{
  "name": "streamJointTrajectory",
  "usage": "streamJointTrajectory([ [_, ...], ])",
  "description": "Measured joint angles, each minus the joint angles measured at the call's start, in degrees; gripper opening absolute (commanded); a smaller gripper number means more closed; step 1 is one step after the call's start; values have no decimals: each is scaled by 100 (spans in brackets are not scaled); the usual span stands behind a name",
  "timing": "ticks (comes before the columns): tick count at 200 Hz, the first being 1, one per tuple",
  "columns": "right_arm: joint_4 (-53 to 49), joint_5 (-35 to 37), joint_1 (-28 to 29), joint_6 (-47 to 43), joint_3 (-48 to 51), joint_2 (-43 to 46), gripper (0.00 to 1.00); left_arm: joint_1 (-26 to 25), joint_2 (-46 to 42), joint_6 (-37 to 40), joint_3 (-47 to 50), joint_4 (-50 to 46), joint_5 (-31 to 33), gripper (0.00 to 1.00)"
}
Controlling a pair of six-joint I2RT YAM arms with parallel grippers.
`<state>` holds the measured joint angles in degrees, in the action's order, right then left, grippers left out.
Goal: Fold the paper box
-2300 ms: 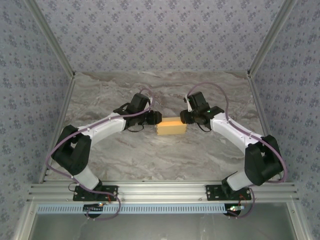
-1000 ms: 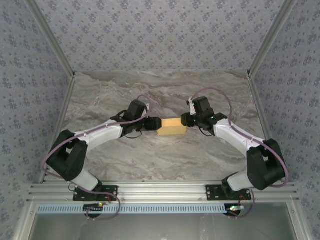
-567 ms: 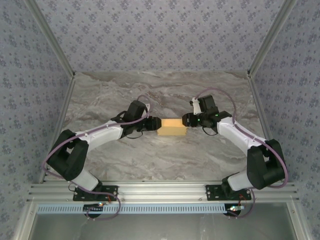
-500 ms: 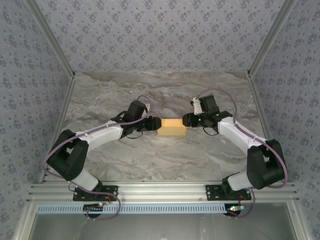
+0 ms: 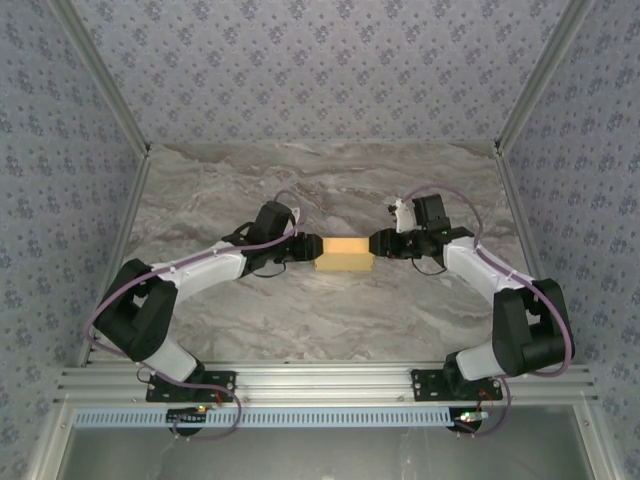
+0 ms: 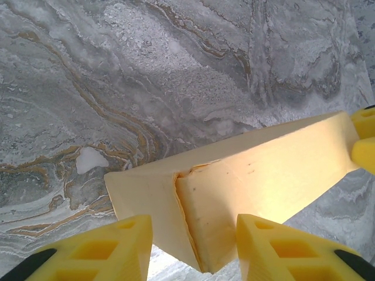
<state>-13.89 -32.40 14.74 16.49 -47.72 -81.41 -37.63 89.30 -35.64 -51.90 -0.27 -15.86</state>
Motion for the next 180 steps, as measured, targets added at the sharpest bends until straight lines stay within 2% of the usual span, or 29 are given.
streamJointTrajectory([
  [66, 597, -243, -131, 181, 306, -15, 20, 0, -7, -129, 219, 391, -4, 39],
  [113, 1019, -323, -177, 350, 474, -17, 17, 0, -37, -315, 407, 734, -28, 37],
  [156, 994, -306, -149, 422, 424, -37, 35, 0, -37, -402, 404, 745, -46, 43],
  [180, 855, -299, -131, 492, 337, -98, 40, 0, -24, -435, 354, 654, -48, 47],
])
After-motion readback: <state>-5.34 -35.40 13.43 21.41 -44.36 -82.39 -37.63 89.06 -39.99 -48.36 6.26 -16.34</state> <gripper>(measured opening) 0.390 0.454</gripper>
